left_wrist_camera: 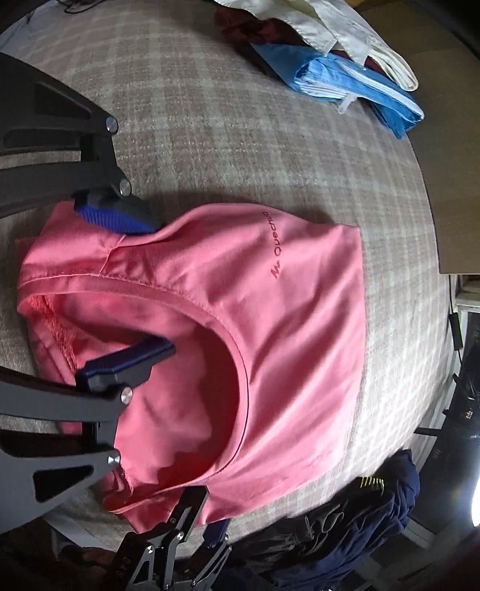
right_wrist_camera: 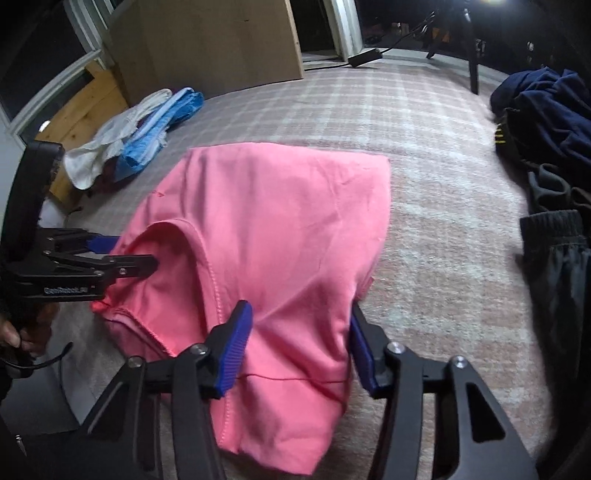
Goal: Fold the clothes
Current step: 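Grasp the folded pink shirt with the left gripper while the right gripper grasps it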
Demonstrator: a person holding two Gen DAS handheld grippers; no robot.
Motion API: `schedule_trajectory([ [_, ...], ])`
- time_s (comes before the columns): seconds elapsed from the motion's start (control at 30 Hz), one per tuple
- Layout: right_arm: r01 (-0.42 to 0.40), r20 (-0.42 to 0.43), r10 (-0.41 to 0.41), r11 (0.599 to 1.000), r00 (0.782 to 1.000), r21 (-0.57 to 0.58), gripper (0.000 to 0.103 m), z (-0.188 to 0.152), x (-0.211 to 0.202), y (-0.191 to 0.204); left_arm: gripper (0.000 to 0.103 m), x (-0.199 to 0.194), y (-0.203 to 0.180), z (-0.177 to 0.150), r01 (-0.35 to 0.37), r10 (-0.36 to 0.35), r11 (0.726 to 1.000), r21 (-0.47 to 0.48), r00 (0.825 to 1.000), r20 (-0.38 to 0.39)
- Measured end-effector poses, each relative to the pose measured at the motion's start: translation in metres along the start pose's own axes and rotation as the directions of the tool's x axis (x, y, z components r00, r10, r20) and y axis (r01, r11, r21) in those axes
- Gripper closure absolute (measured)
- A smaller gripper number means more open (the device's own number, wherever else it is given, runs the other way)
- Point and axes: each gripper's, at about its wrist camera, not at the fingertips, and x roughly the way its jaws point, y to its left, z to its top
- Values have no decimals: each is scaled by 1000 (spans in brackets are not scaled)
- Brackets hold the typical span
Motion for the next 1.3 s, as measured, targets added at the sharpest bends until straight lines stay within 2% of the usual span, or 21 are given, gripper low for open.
schedule_trajectory([
  [0.03,-17,0,17,1000,1000,3,61,-1,0,-1,57,0,-2,-1,5,-5,1000,-1,1000,7],
  [0.1,-47,-1,47,999,999,14,79,-4,-1,-5,68,-2,-3,-2,30,-29,999,-18,999,23],
  [0.17,-92,-10,92,995,996,40,88,-4,1,-8,85,-5,7,-7,73,-73,997,-24,997,20],
  [0.3,-167,-18,169,982,985,88,92,-1,3,-12,88,-9,20,-10,127,-127,991,-43,992,10],
  [0.5,-298,54,293,936,955,189,93,8,-20,-17,89,-20,33,8,206,-205,978,-41,978,24],
  [0.6,-333,89,321,919,943,212,93,16,-36,-13,89,-40,35,10,234,-233,972,3,971,59],
  [0.73,-340,123,320,918,939,203,93,37,-56,15,89,-74,50,15,261,-268,962,76,959,97],
  [0.9,-341,163,313,921,936,187,93,64,-81,52,89,-101,89,47,289,-303,950,114,943,135],
  [1.0,-346,197,314,925,929,156,93,94,-92,83,89,-133,131,58,293,-311,948,124,934,176],
  [1.17,-346,252,321,936,913,64,93,172,-88,155,88,-189,213,92,202,-232,971,126,925,301],
  [1.3,-363,297,352,932,888,-18,93,244,-78,213,88,-234,279,121,127,-164,985,118,902,398],
])
